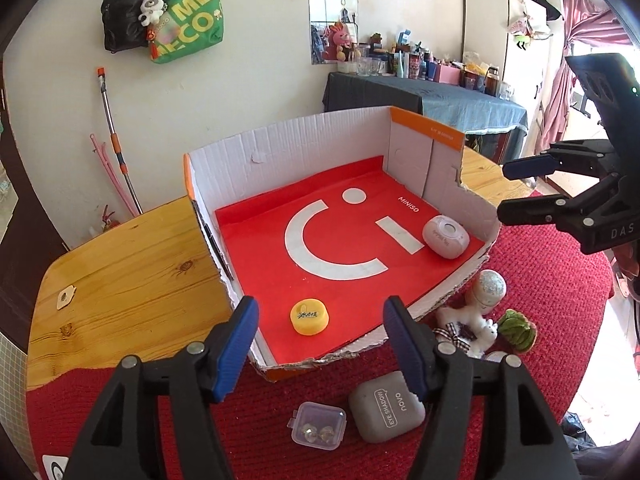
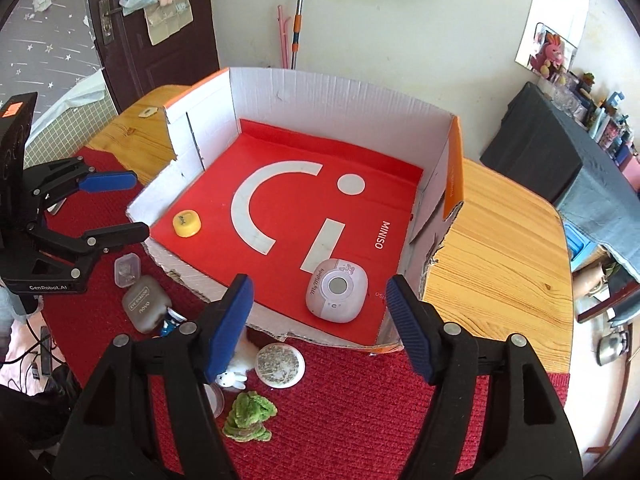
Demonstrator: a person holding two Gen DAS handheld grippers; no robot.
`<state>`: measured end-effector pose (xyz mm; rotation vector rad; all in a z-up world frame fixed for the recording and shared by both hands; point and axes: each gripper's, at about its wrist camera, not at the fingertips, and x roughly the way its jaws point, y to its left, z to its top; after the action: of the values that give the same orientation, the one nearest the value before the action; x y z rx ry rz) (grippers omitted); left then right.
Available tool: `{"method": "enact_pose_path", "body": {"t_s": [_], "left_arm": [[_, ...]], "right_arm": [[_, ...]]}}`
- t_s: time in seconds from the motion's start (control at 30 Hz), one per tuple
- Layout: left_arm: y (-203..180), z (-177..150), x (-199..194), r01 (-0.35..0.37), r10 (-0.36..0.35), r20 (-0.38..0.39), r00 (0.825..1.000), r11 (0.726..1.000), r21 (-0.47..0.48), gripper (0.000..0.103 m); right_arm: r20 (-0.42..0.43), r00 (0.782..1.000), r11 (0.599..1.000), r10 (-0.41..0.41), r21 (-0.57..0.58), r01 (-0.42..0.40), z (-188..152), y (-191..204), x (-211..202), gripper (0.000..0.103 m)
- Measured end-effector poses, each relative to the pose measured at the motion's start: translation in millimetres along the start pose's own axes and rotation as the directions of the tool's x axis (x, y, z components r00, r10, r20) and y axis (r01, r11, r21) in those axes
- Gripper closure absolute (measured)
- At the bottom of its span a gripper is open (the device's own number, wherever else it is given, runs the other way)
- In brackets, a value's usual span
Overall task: Organize objects
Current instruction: 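Lift both grippers out of the box and back over the rug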
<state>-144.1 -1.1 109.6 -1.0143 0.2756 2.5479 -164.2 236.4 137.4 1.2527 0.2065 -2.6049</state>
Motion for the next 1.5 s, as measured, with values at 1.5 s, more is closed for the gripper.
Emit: {"method": "enact_pose_path", "body": {"t_s": [1.5], "left_arm": [[-19.7,-107.6,-21.9,-0.085,0.105,0.065,0.992,0.963,-0.256,0.001]], "right_arm": [[0.195,0.969,0.961,-0.154,0.258,0.101,-130.7,50.9,7.7,0.014]]}}
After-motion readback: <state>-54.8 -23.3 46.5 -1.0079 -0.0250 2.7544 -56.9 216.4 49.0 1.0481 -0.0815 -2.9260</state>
